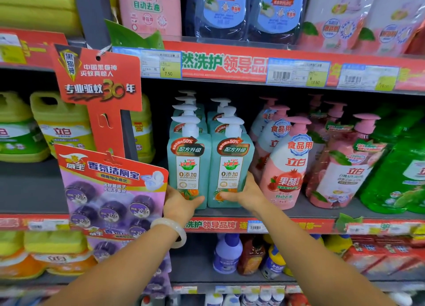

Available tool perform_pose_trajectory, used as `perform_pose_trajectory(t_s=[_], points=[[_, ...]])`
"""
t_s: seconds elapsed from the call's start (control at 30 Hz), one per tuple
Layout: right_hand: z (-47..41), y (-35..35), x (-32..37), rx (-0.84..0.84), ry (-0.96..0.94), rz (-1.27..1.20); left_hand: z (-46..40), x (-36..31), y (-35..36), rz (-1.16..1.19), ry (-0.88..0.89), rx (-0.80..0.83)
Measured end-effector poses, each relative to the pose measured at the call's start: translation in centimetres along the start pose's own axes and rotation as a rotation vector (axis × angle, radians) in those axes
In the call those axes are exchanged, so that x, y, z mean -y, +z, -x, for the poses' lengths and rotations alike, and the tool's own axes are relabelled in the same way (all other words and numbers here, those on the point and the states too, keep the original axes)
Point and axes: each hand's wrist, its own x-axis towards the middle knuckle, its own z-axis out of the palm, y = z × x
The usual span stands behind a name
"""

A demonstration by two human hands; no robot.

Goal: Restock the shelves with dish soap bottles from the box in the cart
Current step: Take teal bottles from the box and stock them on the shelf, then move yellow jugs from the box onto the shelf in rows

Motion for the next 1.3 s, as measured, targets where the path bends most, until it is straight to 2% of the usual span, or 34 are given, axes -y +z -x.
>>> perform_pose_trajectory(t_s=[0.17, 0.27, 0.47, 0.63, 0.7, 0.83, 1.0, 1.13, 1.3], points=[[1.9, -0.5, -1.6, -0.008, 0.004, 0.231, 1.8, 1.4, 1.5, -0.096, -0.030, 0.012], [3.4, -0.5, -2.5, 0.001, -0.025, 0.459, 2.0, 3.8, 3.8, -0.150, 0.019, 0.018], [7.0, 1.0, -4.6, 0.247, -0.146, 0.780, 6.9, 4.1, 3.0, -0.437, 0.105, 0.227], [10.2, 5.4, -5.5, 0.404, -0.164, 0.955, 8.2, 7.7, -1.9, -0.765, 0.091, 0.339], [11.4, 8.2, -5.1, 0.436, -0.215, 0.989, 8.2, 9.8, -5.0, -0.860, 0.109, 0.326], [14.1, 16.7, -3.0, 0.492, -0.366, 1.046, 10.0, 13.2, -14.1, -0.957, 0.133, 0.201], [21.3, 31.7, 1.3, 0.630, -0.553, 1.101, 15.2, 18.4, -29.7, -1.027, -0.052, 0.039], [28.6, 43.7, 4.2, 0.826, -0.674, 1.050, 20.6, 23.4, -41.9, -1.045, -0.212, -0.110], [36.8, 55.8, 6.0, 1.001, -0.768, 1.093, 26.6, 28.5, -53.3, -1.002, -0.385, -0.237]])
